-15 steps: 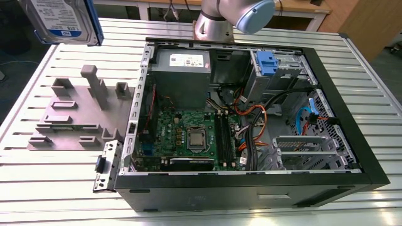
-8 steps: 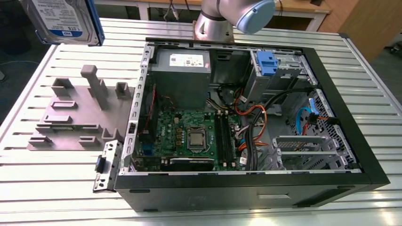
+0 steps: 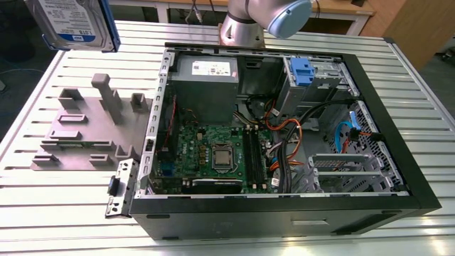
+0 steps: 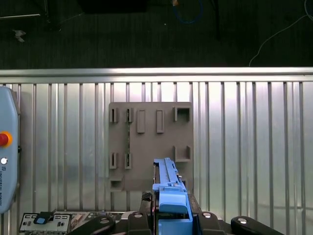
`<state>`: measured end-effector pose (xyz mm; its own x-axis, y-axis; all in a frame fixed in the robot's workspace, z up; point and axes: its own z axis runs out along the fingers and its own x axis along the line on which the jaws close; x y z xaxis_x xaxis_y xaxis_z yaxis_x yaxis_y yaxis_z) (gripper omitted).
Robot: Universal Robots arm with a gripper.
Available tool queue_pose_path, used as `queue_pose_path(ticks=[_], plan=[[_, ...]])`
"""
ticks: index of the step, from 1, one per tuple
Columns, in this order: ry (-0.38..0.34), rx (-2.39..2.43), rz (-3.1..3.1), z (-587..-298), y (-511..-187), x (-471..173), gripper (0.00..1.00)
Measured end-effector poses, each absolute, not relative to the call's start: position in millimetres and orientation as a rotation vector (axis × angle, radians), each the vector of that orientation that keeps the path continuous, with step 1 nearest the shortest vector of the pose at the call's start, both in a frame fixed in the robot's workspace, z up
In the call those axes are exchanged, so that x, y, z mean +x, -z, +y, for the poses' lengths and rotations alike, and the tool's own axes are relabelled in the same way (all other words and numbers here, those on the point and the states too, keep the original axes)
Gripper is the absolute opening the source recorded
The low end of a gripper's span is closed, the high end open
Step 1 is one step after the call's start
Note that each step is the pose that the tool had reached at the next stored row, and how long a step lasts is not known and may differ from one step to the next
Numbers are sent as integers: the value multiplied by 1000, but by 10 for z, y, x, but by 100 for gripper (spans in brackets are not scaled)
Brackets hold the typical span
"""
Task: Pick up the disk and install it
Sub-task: 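Pick up the disk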
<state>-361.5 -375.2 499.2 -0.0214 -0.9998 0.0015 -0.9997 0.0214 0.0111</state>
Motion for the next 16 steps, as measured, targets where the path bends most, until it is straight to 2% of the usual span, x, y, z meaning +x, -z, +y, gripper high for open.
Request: queue_pose_path(ticks=[16], plan=[[11, 2191, -2239, -3753, -4992, -3567, 36]])
